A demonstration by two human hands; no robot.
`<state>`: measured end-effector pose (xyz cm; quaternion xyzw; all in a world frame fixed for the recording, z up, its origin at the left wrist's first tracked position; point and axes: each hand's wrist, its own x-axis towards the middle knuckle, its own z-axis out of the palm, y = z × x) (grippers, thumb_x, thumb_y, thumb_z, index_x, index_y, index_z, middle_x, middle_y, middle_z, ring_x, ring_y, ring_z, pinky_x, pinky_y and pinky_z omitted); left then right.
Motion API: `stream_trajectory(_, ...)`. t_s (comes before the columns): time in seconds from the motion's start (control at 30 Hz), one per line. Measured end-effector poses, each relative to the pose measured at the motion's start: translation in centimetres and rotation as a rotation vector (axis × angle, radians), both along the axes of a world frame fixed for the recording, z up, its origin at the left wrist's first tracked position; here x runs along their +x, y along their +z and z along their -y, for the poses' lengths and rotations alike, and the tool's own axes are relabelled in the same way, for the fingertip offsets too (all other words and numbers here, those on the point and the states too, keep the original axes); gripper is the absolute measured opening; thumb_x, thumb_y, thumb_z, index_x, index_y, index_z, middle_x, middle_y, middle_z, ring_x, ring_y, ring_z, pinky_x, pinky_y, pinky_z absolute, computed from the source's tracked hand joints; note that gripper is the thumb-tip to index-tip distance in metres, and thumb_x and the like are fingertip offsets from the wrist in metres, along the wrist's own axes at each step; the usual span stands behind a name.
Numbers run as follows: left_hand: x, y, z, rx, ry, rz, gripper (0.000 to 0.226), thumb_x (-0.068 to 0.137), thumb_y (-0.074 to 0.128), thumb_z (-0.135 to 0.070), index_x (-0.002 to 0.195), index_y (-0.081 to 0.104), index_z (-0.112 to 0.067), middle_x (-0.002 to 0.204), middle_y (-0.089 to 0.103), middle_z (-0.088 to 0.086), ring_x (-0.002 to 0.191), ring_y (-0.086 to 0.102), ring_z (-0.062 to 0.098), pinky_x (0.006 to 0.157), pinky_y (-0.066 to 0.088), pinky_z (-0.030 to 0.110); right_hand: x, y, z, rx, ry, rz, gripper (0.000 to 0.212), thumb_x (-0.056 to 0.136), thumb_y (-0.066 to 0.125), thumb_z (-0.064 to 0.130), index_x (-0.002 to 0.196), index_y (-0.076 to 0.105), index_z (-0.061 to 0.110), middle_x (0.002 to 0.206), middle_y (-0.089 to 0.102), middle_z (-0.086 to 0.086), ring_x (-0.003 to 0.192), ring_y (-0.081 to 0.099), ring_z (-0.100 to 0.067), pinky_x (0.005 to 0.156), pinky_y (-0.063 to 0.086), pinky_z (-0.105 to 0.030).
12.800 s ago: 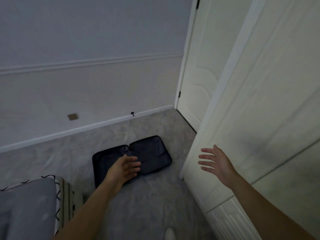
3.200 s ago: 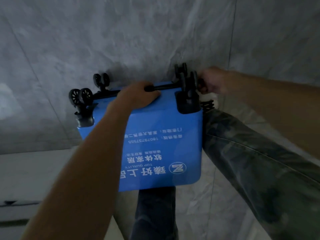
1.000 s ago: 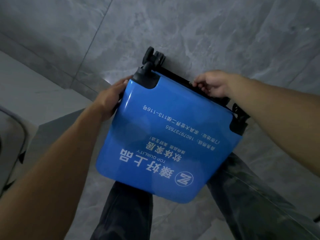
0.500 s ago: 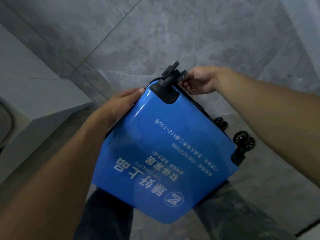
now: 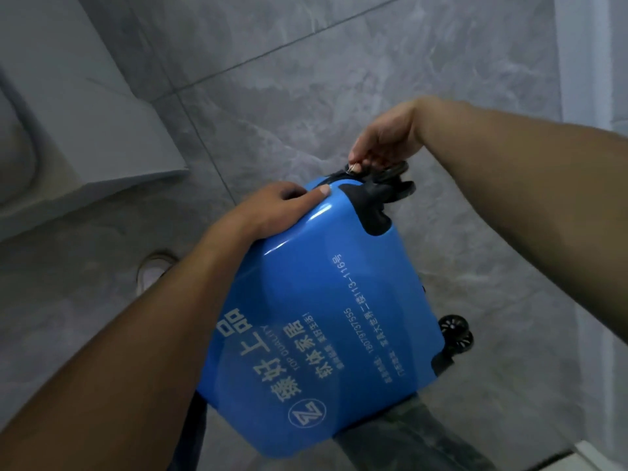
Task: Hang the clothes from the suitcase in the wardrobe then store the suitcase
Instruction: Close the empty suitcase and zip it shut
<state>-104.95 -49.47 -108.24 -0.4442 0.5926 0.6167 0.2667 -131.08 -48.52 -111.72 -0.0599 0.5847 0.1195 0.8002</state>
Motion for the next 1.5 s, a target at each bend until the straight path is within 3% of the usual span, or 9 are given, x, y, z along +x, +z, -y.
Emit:
stream_trajectory(0.2,2.4,-0.2,0.1,0.163,0.152,-0.068,0.102,0.069,0.063,-0.081,0.154,0.037,-0.032,0.147,0.056,-0.01,0.129,0.057,0.012,0.117,0.039,0.039,6.1,-0.1,3.1,-0.167,0.397,-0.076,0.023,0.102,0.054,0.017,0.083,0.065,0.012,0.074,0.058,-0.001,0.066,0.051,-0.013,0.061,0.045,-0.024)
stream_trajectory(0.37,8.9,0.7,0.7,0.105,0.114,-0.086,0.069,0.067,0.062,-0.068,0.125,0.063,-0.031,0.13,0.065,-0.007,0.123,0.059,0.012,0.11,0.042,0.03,7.5,1.0,2.6,-0.292,0.579,-0.161,0.024,0.104,0.054,0.015,0.081,0.062,0.014,0.074,0.055,-0.005,0.066,0.05,-0.015,0.061,0.045,-0.025)
stream_trajectory(0.47,14.4,1.1,0.0,0.101,0.155,-0.001,0.047,0.088,0.066,-0.055,0.128,0.064,-0.031,0.127,0.062,-0.013,0.122,0.055,0.008,0.093,0.037,0.008,7.6,1.6,2.5,-0.323,0.616,-0.196,0.025,0.104,0.053,0.018,0.082,0.064,0.015,0.079,0.057,-0.005,0.071,0.052,-0.016,0.065,0.046,-0.026)
stream_trajectory(0.77,23.0,0.5,-2.3,0.18,0.501,0.069,0.036,0.095,0.068,-0.031,0.131,0.065,-0.029,0.125,0.067,-0.005,0.111,0.064,0.009,0.097,0.049,0.024,9.5,2.4,3.3,-0.292,0.702,-0.188,0.024,0.103,0.055,0.018,0.082,0.066,0.012,0.085,0.055,-0.012,0.076,0.047,-0.023,0.066,0.04,-0.032)
stream_trajectory(1.07,23.2,0.6,-2.5,0.288,0.835,0.124,0.021,0.102,0.052,-0.028,0.108,0.071,-0.022,0.095,0.07,-0.007,0.06,0.066,-0.006,0.048,0.047,0.01,19.7,2.0,2.9,-0.414,0.689,-0.127,0.019,0.095,0.058,0.008,0.08,0.07,0.009,0.076,0.062,-0.011,0.068,0.051,-0.021,0.062,0.039,-0.03)
stream_trajectory(1.17,24.1,0.3,-3.3,0.283,1.052,0.174,0.035,0.103,0.04,-0.034,0.091,0.072,-0.026,0.101,0.074,-0.006,0.087,0.069,0.01,0.063,0.049,0.023,24.0,2.0,2.9,-0.485,0.785,-0.068,0.018,0.095,0.059,0.009,0.094,0.075,0.003,0.079,0.063,-0.009,0.078,0.054,-0.022,0.068,0.041,-0.029)
stream_trajectory(1.33,26.6,-0.4,-4.9,0.356,1.297,0.228,0.064,0.108,0.02,-0.051,0.119,0.072,-0.015,0.121,0.071,0.003,0.104,0.064,0.02,0.077,0.048,0.033,28.7,2.3,2.6,-0.563,0.821,-0.025,0.023,0.097,0.056,0.009,0.106,0.074,-0.001,0.092,0.062,-0.01,0.087,0.052,-0.023,0.07,0.039,-0.028)
stream_trajectory(1.43,27.2,-0.8,-6.5,0.409,1.373,0.256,0.065,0.108,0.022,-0.053,0.132,0.065,-0.01,0.124,0.07,0.007,0.102,0.066,0.023,0.078,0.053,0.034,28.0,2.4,2.0,-0.588,0.741,-0.067,0.018,0.095,0.055,0.009,0.096,0.073,0.008,0.076,0.061,-0.002,0.069,0.051,-0.015,0.058,0.037,-0.023)
stream_trajectory(1.5,27.2,-0.9,-7.8,0.447,1.378,0.277,0.057,0.107,0.032,-0.053,0.136,0.063,-0.014,0.131,0.068,0.009,0.116,0.065,0.028,0.097,0.053,0.04,27.4,2.4,1.5,-0.623,0.711,-0.086,0.015,0.094,0.056,0.01,0.091,0.071,0.013,0.074,0.06,-0.001,0.063,0.048,-0.009,0.057,0.036,-0.021)
